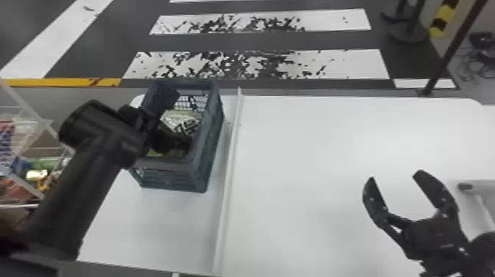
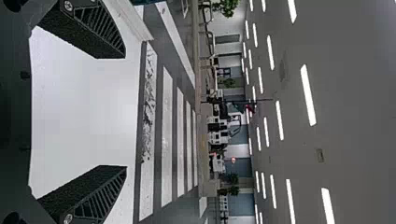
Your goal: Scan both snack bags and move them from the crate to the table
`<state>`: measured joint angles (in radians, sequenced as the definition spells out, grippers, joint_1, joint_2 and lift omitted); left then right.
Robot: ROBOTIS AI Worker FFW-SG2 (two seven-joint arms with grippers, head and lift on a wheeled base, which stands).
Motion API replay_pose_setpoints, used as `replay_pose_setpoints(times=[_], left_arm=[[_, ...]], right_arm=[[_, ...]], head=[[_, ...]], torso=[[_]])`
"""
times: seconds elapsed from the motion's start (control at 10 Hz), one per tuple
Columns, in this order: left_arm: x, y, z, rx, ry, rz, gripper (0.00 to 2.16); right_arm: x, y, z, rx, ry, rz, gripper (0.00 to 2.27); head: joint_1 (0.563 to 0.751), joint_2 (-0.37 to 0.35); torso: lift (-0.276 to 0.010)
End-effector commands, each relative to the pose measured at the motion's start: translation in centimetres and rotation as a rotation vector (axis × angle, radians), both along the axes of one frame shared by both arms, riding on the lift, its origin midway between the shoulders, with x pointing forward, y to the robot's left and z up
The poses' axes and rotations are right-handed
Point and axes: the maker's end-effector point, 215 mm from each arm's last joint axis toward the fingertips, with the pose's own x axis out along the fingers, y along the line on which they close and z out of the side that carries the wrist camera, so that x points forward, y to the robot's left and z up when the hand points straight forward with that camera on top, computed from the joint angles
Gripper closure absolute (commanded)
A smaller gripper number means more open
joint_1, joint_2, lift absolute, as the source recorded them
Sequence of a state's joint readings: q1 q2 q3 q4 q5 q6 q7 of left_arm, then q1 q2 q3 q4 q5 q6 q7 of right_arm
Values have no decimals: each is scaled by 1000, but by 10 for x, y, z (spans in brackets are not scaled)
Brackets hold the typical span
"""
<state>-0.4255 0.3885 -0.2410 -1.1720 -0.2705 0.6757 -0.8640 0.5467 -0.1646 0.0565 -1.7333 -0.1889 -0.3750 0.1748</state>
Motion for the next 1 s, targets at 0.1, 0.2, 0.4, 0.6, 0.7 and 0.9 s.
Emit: replay_pose_setpoints(times=[0.1,0.2,0.4,0.6,0.7,0.9], left_arm=[[4,14,27,-70,-34,34,2138],[2,22,34,-90,-47,48,2138],[1,38,59,-206,-86,102,2138],[2,42,84,-345,-130,128,2138],[4,45,96,-394,-155,132,2138],[4,42,119,-518,-197,127,2138]], right_arm=[[0,0,0,2,-1,-1,76],[0,0,0,3,0,-3,76],[1,0,-1,2,2,-3,76],[3,4,0,4,2,3,76],[2,6,-2,2,7,7,76],[2,6,-3,3,10,6,80]], head=[[695,111],[695,118],[695,131],[695,147],[695,150],[695,160]], torso=[[-88],[-88],[-88],[-88],[-88],[-88]])
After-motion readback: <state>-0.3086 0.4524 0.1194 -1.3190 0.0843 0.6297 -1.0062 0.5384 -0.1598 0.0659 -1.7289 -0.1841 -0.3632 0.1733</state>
